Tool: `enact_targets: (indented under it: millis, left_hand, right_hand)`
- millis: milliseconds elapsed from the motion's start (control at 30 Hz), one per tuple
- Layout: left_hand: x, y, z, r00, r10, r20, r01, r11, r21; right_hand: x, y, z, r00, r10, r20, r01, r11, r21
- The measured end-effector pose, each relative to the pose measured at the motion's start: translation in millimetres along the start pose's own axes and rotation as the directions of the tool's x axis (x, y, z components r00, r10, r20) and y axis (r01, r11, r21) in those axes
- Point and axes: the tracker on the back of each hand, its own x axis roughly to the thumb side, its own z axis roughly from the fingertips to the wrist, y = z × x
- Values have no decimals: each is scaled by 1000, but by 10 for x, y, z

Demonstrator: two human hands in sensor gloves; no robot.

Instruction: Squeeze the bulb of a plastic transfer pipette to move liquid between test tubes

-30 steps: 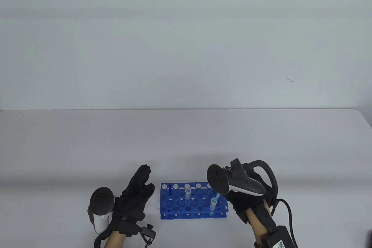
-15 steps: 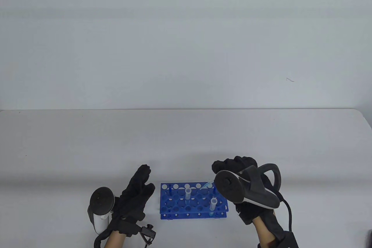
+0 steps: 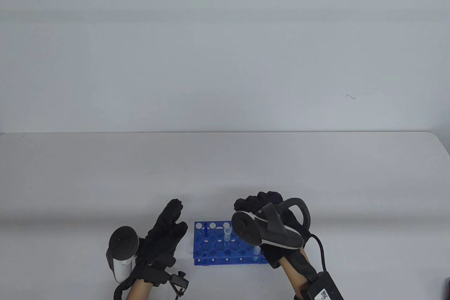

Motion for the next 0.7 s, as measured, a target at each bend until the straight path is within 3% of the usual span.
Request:
enact_targets:
  millis: [300, 700]
  left_hand:
    - [-1, -3, 0, 1000, 0, 0, 0, 1000, -1]
    - [1, -5, 0, 1000, 1, 2, -1, 1000, -1]
  right_hand:
    - [159, 179, -65, 997, 72, 34, -72, 997, 9]
    - [260, 292, -76, 983, 174, 57, -169, 981, -91]
